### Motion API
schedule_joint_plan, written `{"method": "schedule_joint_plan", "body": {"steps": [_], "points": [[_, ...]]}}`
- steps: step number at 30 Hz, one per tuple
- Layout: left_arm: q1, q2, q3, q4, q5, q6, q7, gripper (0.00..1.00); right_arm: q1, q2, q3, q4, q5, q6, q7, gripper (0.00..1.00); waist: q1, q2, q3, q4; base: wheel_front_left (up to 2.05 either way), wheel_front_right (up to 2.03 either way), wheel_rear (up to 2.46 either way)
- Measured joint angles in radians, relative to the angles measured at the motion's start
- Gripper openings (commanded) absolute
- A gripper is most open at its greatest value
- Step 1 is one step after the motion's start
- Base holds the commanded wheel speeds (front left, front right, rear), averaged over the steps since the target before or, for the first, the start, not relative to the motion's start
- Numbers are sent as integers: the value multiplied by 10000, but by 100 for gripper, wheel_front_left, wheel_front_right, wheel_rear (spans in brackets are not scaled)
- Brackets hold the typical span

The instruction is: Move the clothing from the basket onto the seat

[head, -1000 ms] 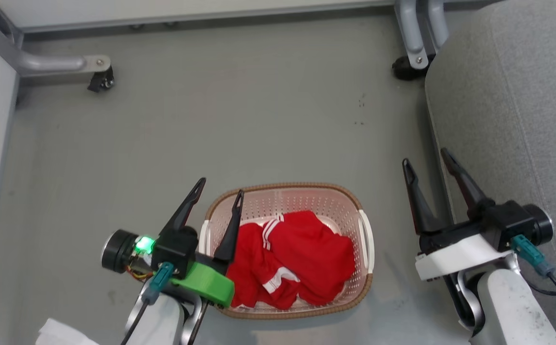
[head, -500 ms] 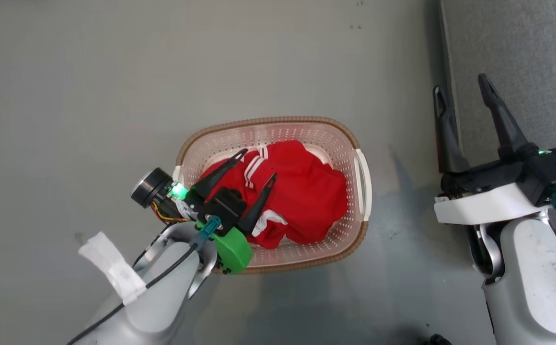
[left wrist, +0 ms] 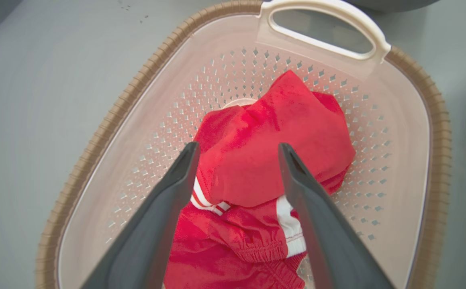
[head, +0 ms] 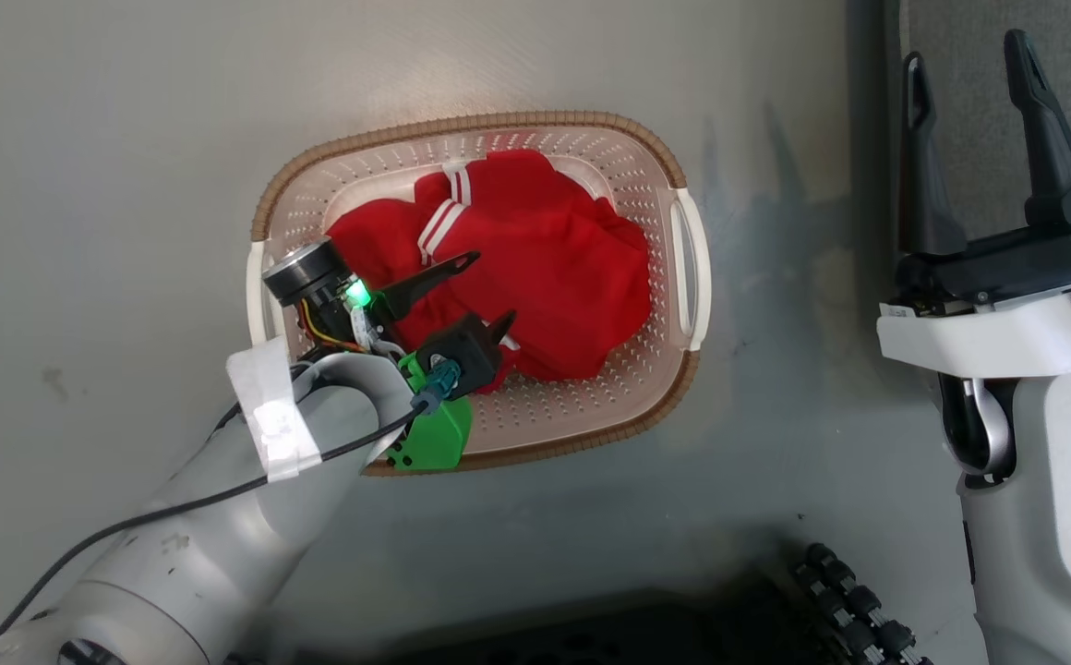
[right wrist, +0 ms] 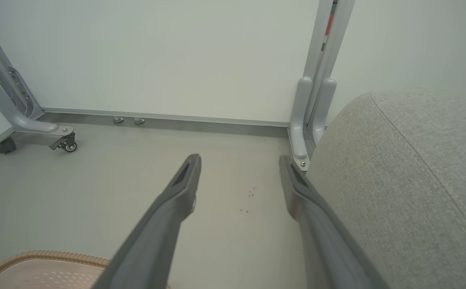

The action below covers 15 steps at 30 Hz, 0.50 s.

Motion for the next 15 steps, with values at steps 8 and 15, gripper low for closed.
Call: {"method": "schedule_joint_plan", "body": {"steps": [8, 15], "points": [[-986, -217, -2397, 1258, -176, 0, 0, 100, -28, -2, -88, -90, 127, 0, 2, 100, 0, 0, 921, -290, 0, 0, 0], [-1321, -639, -2863, 2541, -497, 0, 107, 100, -56, -2, -90, -171, 199, 0, 0, 100, -1, 0, 1373, -486, 0, 0, 0]]}}
